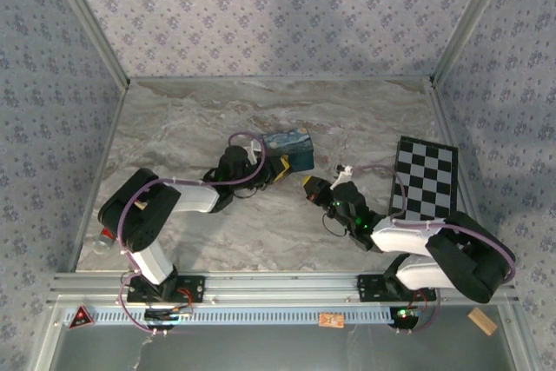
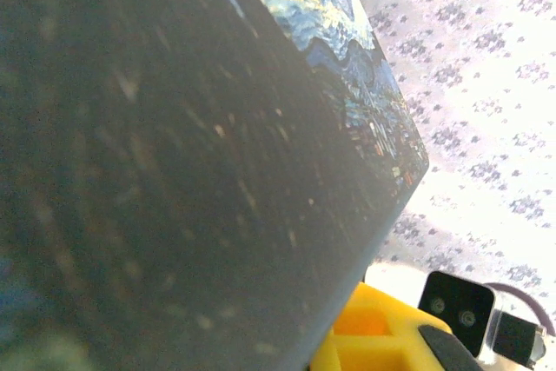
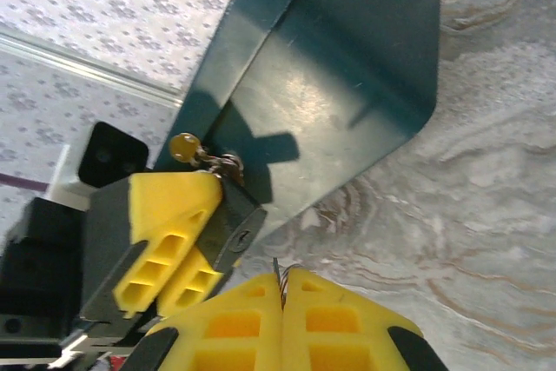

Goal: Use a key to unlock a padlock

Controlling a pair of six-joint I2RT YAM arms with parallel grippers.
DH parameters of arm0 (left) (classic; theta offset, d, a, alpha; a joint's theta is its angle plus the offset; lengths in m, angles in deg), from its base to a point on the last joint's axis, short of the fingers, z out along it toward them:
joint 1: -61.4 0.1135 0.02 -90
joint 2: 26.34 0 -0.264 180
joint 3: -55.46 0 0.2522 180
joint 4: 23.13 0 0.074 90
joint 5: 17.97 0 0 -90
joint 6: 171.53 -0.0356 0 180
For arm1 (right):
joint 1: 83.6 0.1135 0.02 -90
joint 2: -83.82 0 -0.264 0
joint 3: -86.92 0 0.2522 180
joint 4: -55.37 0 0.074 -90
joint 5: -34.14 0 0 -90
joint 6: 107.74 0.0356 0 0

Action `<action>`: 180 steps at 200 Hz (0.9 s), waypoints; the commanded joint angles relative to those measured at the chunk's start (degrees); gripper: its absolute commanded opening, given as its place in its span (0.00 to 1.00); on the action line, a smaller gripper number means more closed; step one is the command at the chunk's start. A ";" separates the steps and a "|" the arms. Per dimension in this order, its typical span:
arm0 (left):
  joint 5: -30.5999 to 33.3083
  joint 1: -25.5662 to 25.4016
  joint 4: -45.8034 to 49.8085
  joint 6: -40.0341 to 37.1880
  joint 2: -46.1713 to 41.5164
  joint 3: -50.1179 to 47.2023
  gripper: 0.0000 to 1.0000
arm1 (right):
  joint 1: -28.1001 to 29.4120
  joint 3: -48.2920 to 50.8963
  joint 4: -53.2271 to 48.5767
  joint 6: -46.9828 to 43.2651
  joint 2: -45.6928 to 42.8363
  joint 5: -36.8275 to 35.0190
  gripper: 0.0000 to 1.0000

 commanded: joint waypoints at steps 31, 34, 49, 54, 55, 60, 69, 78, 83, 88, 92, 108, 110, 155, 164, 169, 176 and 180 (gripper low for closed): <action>1.92 -1.26 -11.26 6.98 2.14 -0.45 0.02 | -0.50 0.63 5.03 4.21 0.29 -0.58 0.00; 1.99 -1.24 -11.52 7.12 2.31 -0.45 0.02 | -0.53 0.65 5.03 4.20 0.27 -0.58 0.00; 2.31 -1.37 -12.81 8.09 2.91 -0.46 0.02 | -0.62 0.91 4.94 4.43 0.24 -0.84 0.00; 2.35 -1.39 -13.16 8.28 3.11 -0.45 0.02 | -0.76 0.90 5.02 4.57 0.17 -0.85 0.00; 2.35 -1.37 -13.19 8.33 3.12 -0.45 0.02 | -0.79 0.89 5.02 4.58 0.17 -0.85 0.00; 2.35 -1.45 -13.38 8.55 3.22 -0.49 0.02 | -0.94 1.06 5.15 4.66 0.23 -0.85 0.00; 2.42 -1.51 -13.49 8.85 3.40 -0.46 0.02 | -1.13 1.31 5.37 4.81 0.02 -0.85 0.00; 2.53 -1.56 -14.03 9.24 3.57 -0.66 0.02 | -1.39 1.58 5.38 5.09 -0.09 -0.85 0.00; 2.53 -1.62 -14.34 9.39 3.66 -0.77 0.02 | -1.54 1.63 5.38 5.08 -0.23 -0.85 0.00; 2.53 -1.62 -14.50 9.44 3.75 -0.80 0.02 | -1.66 1.68 5.38 5.12 -0.33 -0.90 0.00; 2.53 -1.56 -14.61 9.60 3.82 -0.80 0.02 | -1.73 1.80 5.46 5.12 -0.37 -0.93 0.00; 2.63 -1.70 -14.90 9.96 3.84 -0.89 0.02 | -1.84 1.93 5.79 5.38 -0.46 -1.02 0.00; 2.62 -1.64 -14.94 10.01 3.84 -0.89 0.02 | -1.84 1.93 5.81 5.39 -0.46 -1.02 0.00; 2.79 -1.86 -16.81 11.52 4.17 -1.06 0.02 | -1.91 1.54 6.58 5.49 0.23 -0.76 0.00; 2.88 -1.95 -17.16 11.87 4.28 -1.18 0.02 | -1.95 1.34 6.93 5.65 0.63 -0.44 0.00; 2.88 -2.04 -17.34 12.06 4.36 -1.15 0.02 | -1.91 1.32 7.16 5.57 0.80 -0.25 0.00; 2.90 -2.08 -17.72 12.32 4.45 -1.15 0.02 | -1.95 1.21 7.67 5.66 1.18 -0.02 0.00; 2.88 -2.14 -17.91 12.39 4.54 -1.15 0.02 | -1.91 1.16 7.89 5.76 1.38 0.11 0.00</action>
